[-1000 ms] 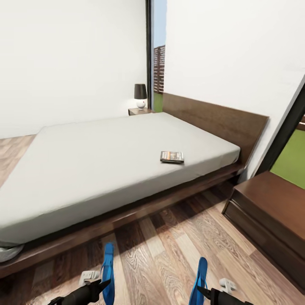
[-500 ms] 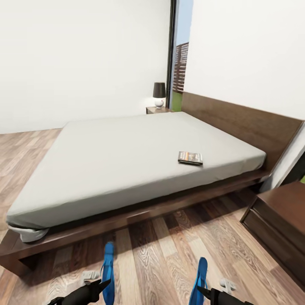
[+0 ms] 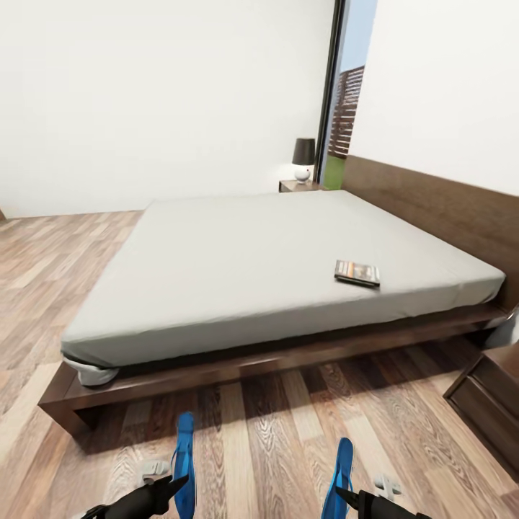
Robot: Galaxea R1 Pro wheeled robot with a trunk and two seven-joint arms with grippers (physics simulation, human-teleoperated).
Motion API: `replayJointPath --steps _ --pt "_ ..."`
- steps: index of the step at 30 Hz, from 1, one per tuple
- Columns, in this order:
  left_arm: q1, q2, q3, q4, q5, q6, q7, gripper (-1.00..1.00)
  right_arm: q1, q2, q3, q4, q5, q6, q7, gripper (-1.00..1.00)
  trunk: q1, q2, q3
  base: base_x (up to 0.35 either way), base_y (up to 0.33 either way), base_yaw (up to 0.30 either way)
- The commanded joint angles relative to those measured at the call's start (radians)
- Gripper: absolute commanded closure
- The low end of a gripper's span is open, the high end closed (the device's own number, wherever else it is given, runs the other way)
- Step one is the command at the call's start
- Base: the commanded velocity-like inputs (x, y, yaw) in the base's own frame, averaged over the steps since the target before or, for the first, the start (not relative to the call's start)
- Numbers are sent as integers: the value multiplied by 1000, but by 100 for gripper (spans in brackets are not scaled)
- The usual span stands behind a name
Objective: In the bedroom, move the book from the bed onto either nightstand, and place the two sandals side by side next to the bed.
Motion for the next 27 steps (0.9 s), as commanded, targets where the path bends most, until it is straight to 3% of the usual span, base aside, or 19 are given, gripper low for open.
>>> replayJointPath --steps 1,20,27 --pt "-1 0 1 0 8 10 -5 100 0 -1 6 -1 -11 8 2 100 0 0 -1 0 0 272" --pt "-1 0 1 0 8 11 -5 100 0 -1 6 -1 -11 7 2 100 0 0 -12 0 0 267" --pt "-1 0 1 0 8 11 -5 100 0 -1 6 -1 -11 7 2 100 0 0 -13 0 0 57"
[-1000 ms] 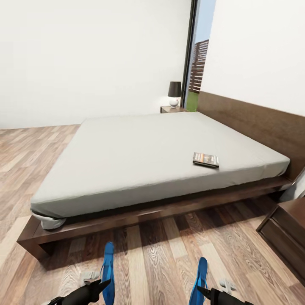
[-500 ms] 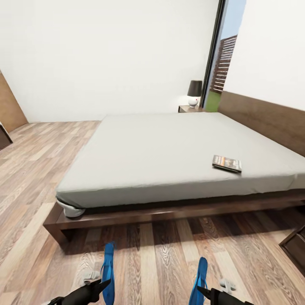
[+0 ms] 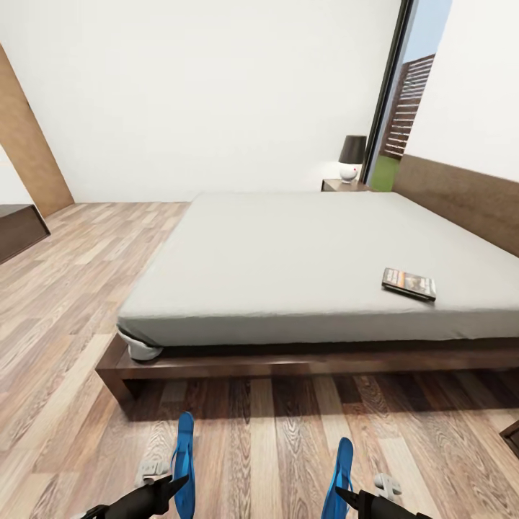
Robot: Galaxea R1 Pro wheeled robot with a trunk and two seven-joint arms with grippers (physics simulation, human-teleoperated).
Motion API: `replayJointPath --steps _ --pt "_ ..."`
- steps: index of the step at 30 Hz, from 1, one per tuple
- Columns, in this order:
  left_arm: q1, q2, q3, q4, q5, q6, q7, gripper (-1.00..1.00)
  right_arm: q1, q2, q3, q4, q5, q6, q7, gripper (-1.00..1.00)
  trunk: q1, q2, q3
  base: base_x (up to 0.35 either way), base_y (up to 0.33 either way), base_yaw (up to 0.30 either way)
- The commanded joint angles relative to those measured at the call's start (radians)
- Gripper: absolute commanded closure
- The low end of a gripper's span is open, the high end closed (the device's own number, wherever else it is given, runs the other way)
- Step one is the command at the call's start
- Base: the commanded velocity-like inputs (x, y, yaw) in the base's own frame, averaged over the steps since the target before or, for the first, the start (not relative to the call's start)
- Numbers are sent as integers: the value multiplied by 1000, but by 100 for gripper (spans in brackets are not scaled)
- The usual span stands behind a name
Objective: In the bedroom, move the book from the bed onto either nightstand, and place the two sandals side by side next to the bed.
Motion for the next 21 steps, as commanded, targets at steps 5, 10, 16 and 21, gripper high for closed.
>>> replayJointPath --steps 5,10,16,21 --pt "0 0 1 0 8 10 -5 100 0 -1 6 -1 -11 4 6 100 0 0 -1 0 0 3" --pt "0 0 1 0 8 10 -5 100 0 -1 6 -1 -11 3 5 100 0 0 -1 0 0 0" --pt "0 0 3 0 8 10 -4 100 0 -2 6 -1 -11 3 5 100 0 0 -1 0 0 0" --pt "0 3 10 -2 8 9 12 100 0 -6 6 -1 -11 3 5 100 0 0 -1 0 0 0"
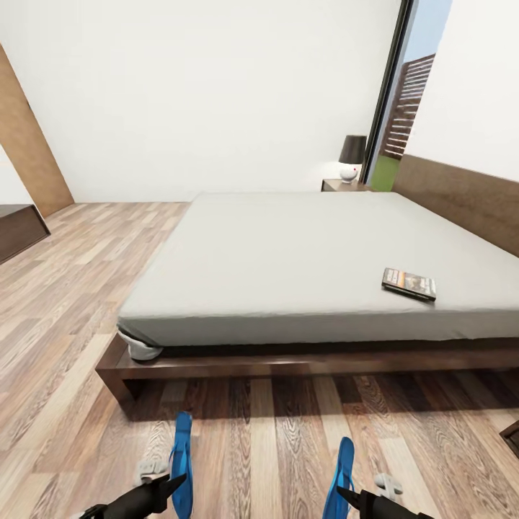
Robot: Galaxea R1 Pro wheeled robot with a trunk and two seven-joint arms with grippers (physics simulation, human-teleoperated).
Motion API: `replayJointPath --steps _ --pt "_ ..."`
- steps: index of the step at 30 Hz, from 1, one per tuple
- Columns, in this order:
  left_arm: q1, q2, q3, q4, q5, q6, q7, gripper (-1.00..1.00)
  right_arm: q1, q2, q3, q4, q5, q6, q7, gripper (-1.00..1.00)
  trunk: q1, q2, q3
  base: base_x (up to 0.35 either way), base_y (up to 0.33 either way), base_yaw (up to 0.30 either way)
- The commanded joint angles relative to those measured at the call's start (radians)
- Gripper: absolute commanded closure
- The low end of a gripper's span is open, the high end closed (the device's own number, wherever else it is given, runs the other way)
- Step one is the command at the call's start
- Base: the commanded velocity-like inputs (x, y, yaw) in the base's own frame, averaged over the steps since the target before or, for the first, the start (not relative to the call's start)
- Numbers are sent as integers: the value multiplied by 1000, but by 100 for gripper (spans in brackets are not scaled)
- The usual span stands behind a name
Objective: In the bedroom, move the book from the bed onto either nightstand, and place the two sandals side by side next to the bed.
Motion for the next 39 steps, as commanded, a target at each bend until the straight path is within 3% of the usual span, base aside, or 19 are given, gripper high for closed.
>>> replayJointPath --steps 1,3,6,7,9,11,17,19,22,25,26,28,31,39 --pt "0 1 2 -3 8 11 26 100 0 -1 7 -1 -11 7 2 100 0 0 -1 0 0 0" --pt "-1 2 2 -11 8 12 105 100 0 -2 7 -1 -11 7 3 100 0 0 -1 0 0 0" --pt "-6 -1 0 -48 9 17 342 100 0 -3 6 -1 -12 7 3 100 0 0 -1 0 0 0" --pt "-7 -2 -1 -57 9 17 384 100 0 -3 6 -1 -12 7 3 100 0 0 -1 0 0 0" --pt "-9 -8 -3 -97 9 22 529 100 0 -3 6 -1 -12 7 4 100 0 0 -1 0 0 0" --pt "-11 -23 -5 -134 7 28 613 100 0 -3 6 -1 -12 7 4 100 0 0 -1 0 0 0" --pt "-14 -37 -7 -210 -3 64 667 100 0 -3 6 -1 -12 7 4 100 0 0 -1 0 0 0" --pt "-14 -38 -8 -238 -25 95 672 100 0 -3 6 -1 -12 7 3 100 0 0 -1 0 0 0" --pt "-15 -38 -8 -262 -82 141 680 100 0 -3 6 -1 -12 7 3 100 0 0 -1 0 0 0" --pt "-18 -40 -8 -272 -170 172 706 100 0 -3 6 -1 -12 7 3 100 0 0 -1 0 0 0" --pt "-18 -40 -8 -272 -185 175 712 100 0 -3 6 -1 -12 7 3 100 0 0 -1 0 0 0" --pt "-20 -57 -10 -254 -237 181 736 100 0 -3 6 -1 -12 7 2 100 0 0 -1 0 0 0" --pt "-20 -71 -10 -197 -262 177 746 100 0 -3 6 -1 -12 8 2 100 0 0 -1 0 0 0" --pt "-20 -74 -4 -125 -269 106 750 100 0 -4 6 -1 -12 8 3 100 0 0 -1 0 0 0"
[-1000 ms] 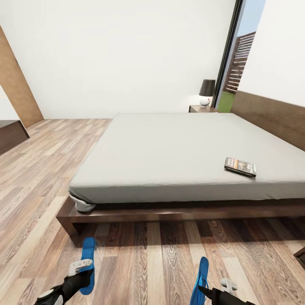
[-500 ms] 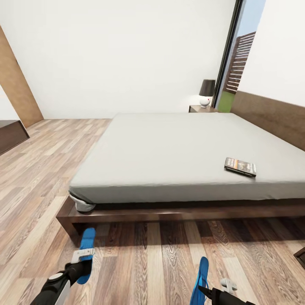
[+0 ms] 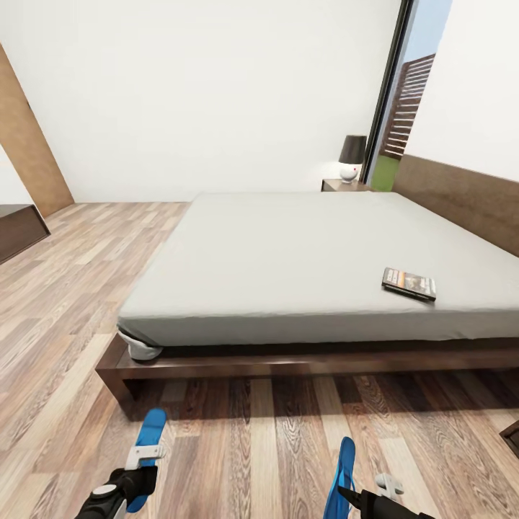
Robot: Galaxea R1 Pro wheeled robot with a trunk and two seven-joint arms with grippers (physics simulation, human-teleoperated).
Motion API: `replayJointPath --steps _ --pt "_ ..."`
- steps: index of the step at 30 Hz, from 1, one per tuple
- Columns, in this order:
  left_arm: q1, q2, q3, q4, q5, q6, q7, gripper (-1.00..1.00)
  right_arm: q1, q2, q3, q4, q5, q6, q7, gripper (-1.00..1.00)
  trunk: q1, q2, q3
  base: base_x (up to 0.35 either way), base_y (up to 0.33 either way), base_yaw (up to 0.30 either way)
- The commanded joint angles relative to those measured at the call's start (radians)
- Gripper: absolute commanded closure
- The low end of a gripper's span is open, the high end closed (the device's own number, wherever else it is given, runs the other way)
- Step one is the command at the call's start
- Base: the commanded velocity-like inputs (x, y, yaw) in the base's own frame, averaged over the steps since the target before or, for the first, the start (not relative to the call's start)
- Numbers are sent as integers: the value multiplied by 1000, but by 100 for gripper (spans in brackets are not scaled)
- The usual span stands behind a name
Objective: In the bedroom, move the book from the bed onto either nightstand, and place the two sandals side by side next to the bed.
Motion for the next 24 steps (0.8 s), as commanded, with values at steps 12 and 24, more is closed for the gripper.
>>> replayJointPath --steps 12,24 --pt "0 -1 10 1 11 -8 -7 100 0 -1 7 -1 -11 7 5 100 0 0 -1 0 0 0" --pt "0 -3 10 1 114 -8 -7 100 -3 -99 -14 -98 -19 285 12 100 0 0 -1 0 0 0"
